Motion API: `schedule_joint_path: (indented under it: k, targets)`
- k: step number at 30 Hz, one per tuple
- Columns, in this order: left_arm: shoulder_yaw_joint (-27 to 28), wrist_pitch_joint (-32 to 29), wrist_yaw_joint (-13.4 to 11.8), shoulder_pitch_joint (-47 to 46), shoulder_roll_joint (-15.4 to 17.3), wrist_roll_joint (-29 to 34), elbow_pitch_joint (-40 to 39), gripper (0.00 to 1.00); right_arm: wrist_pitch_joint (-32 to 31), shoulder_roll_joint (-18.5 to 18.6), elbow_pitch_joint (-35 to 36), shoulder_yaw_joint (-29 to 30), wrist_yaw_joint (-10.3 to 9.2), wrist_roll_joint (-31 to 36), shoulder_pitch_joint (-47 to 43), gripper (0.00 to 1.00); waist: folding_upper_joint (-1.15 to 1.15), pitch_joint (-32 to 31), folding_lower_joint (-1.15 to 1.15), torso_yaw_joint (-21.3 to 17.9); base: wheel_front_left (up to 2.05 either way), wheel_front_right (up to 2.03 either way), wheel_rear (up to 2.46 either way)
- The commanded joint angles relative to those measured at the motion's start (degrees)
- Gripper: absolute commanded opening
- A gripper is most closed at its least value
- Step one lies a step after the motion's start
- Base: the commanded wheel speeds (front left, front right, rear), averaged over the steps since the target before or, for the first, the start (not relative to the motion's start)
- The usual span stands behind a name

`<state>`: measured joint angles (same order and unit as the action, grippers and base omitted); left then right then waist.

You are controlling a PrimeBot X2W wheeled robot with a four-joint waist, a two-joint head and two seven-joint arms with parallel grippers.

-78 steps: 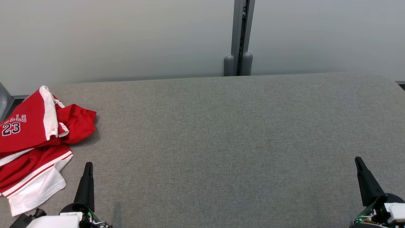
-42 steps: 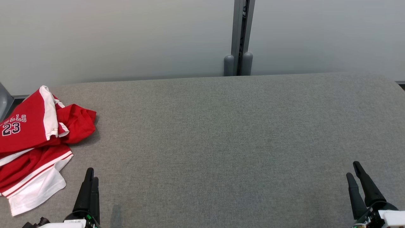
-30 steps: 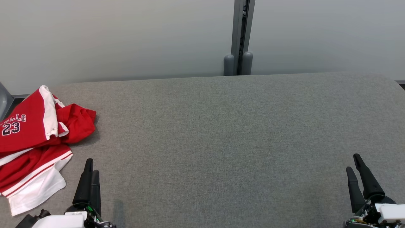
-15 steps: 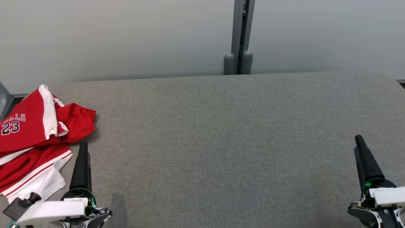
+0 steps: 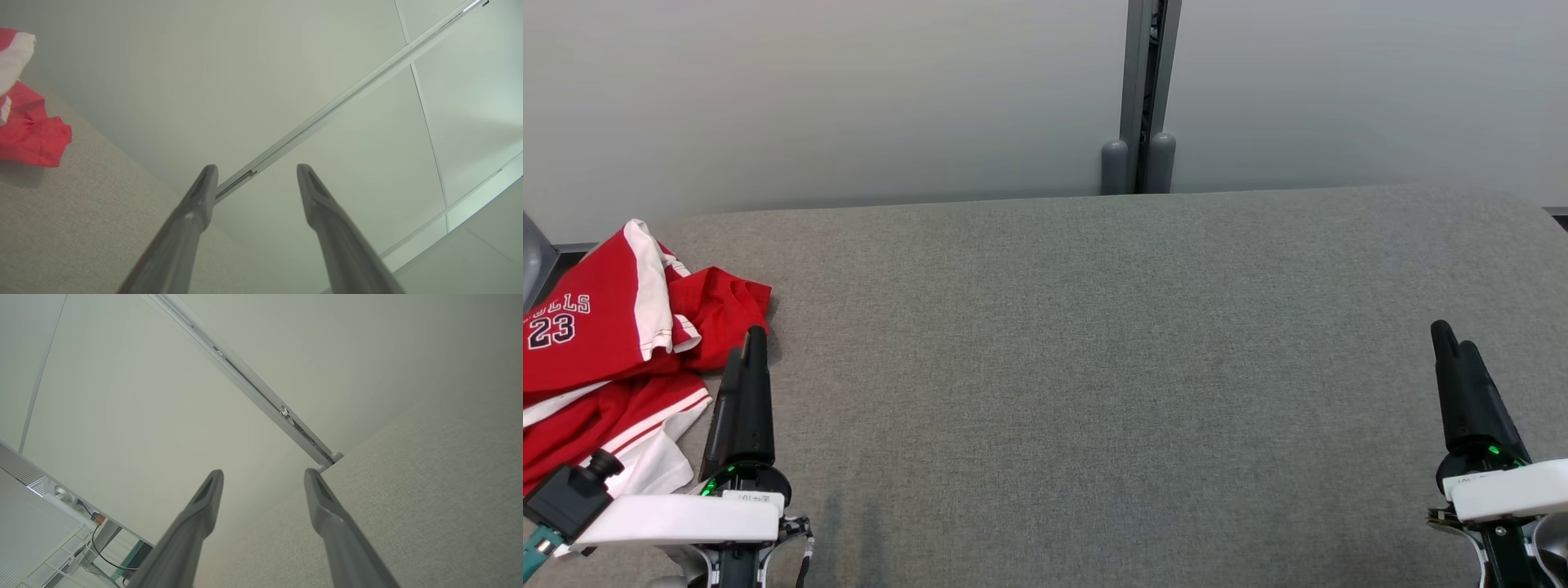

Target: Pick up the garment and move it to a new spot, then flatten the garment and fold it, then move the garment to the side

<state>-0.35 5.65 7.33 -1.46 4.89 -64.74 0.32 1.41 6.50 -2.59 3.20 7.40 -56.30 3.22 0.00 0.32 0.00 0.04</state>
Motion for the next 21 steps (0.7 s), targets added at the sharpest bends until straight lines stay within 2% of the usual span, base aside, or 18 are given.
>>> schedule_joint_path:
  k: [1, 13, 21]
  targets:
    - [-0.2, 0.5, 0.1, -1.3, 0.7, 2.0, -1.0, 1.0, 0.7, 0.8, 1.1, -0.1, 0.11, 2.4, 1.4, 1.0, 0.0, 0.0, 0.0, 0.0, 0.0, 0.0, 0.0]
    - [-2.3, 2.2, -0.3, -0.7, 1.6, 16.8, -0.1, 1.0, 3.3, 1.5, 0.2, -2.0, 0.11, 17.3, 1.4, 1.0, 0.0, -0.4, 0.0, 0.0, 0.0, 0.0, 0.0]
    - [-3.9, 3.3, -0.9, -0.2, 2.7, 24.4, 2.3, 1.0, 4.9, 2.0, -1.9, -3.6, 0.12, 24.1, 1.5, 1.0, 0.0, -0.6, 0.0, -0.2, 0.0, 0.0, 0.0]
